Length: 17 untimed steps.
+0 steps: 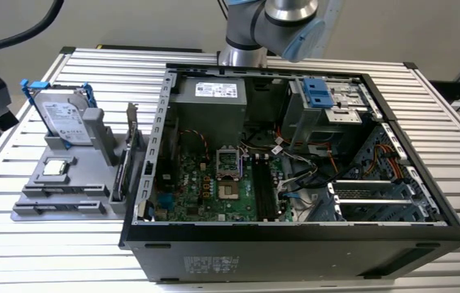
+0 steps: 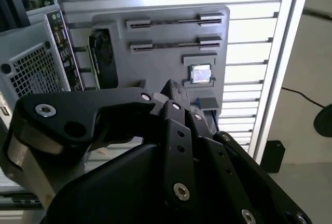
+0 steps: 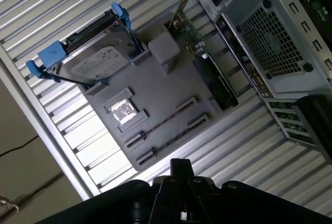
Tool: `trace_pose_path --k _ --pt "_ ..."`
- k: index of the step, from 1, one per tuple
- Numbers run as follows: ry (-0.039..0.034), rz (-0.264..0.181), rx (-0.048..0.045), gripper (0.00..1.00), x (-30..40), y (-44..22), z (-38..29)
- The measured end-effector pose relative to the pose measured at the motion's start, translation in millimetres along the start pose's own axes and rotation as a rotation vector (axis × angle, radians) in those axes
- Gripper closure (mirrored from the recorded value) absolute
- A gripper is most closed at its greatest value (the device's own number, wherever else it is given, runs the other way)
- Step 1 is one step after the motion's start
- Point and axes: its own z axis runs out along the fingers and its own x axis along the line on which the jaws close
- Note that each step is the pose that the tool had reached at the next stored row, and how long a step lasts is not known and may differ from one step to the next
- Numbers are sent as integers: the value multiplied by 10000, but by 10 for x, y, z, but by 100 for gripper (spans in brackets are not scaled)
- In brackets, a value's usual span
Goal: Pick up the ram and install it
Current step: 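Pick up the ram and move it above insertion slot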
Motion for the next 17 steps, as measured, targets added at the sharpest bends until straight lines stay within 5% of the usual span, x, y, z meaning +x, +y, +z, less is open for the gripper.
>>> trace_pose_path --k 17 --pt "-65 1318 25 100 17 -12 -1"
